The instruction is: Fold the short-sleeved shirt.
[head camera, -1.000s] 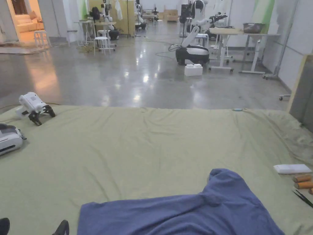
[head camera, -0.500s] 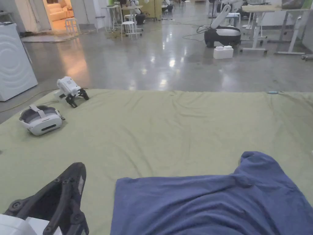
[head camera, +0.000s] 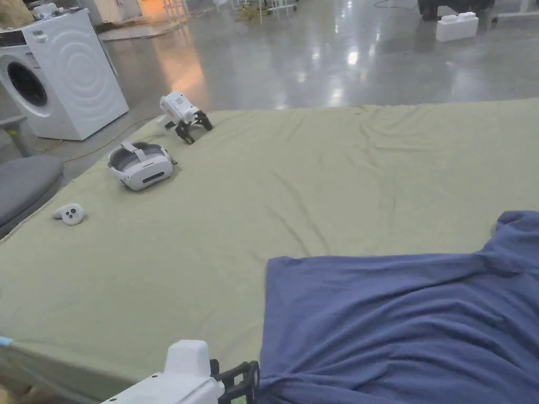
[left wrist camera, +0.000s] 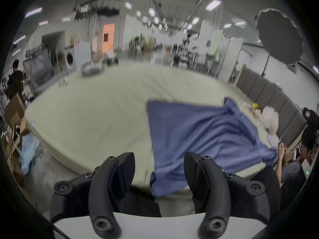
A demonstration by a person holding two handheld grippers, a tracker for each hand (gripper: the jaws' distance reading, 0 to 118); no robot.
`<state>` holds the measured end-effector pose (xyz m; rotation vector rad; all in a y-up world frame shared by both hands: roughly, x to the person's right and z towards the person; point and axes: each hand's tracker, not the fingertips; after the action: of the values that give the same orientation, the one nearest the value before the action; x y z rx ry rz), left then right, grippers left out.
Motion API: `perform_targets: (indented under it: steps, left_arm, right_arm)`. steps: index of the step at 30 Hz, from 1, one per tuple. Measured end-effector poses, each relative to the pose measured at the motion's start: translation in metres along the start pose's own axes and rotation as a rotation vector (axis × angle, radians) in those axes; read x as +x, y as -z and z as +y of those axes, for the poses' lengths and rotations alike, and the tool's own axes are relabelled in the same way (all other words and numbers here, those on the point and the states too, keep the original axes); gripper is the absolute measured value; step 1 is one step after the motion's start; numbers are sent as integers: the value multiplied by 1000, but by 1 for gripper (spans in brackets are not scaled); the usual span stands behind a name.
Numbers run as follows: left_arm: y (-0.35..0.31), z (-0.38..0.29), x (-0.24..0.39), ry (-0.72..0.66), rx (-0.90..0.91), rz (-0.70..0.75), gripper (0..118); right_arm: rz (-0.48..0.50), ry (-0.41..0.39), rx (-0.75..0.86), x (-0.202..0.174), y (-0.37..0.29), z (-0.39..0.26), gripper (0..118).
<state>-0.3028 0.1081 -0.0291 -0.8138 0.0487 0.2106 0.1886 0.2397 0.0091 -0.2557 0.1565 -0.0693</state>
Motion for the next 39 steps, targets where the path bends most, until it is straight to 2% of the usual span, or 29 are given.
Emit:
perform_targets:
  steps: [4,9,12,15,17,20,21,22,23,24,28,29,30,31,32,35,37,39]
  left_arm:
    - [29,-8,-3,-34,-107,-57,64]
    - [50,-7,10,47,-165,-30,61]
    - [55,-8,14,66,-170,-24,18]
    - [66,-4,12,71,-211,-23,16]
    - [74,-3,10,69,-238,-30,10]
    - [78,-2,14,110,-249,-23,6]
    - [80,-1,15,120,-258,-20,6]
    - [83,0,15,121,-265,-17,6]
    - [81,1,21,121,-273,-15,6]
    - [81,1,23,122,-275,-14,6]
    - [75,0,29,130,-275,-10,6]
    - [75,0,29,128,-275,-10,6]
    - [75,0,30,124,-277,-11,6]
    - [75,1,30,132,-274,6,6]
    - [74,2,29,132,-274,7,6]
    - [71,1,32,121,-275,-4,6]
    - [59,5,32,123,-257,-6,4]
    - [42,17,36,105,-197,-15,4]
  right_arm:
    - [-4,1,-46,3,5,-7,0]
    - [-40,1,-96,10,5,-16,0]
    - [-90,3,-128,18,1,-23,0]
    - [-146,24,-168,34,-1,-32,0]
    - [-191,32,-208,46,0,-41,0]
    - [-233,66,-292,81,8,-71,0]
    - [-237,79,-345,90,15,-78,11]
    - [-260,81,-386,102,22,-91,40]
    - [-268,98,-459,113,34,-105,60]
    - [-254,114,-500,118,40,-111,66]
    - [-241,164,-659,136,75,-143,65]
    - [-256,172,-676,139,81,-149,60]
    - [-253,187,-707,141,87,-154,47]
    - [-236,195,-729,144,92,-157,24]
    - [-227,202,-708,145,93,-157,8]
    - [-222,204,-691,142,91,-151,5]
    - [-229,173,-620,140,85,-135,5]
    - [-206,179,-553,135,82,-111,5]
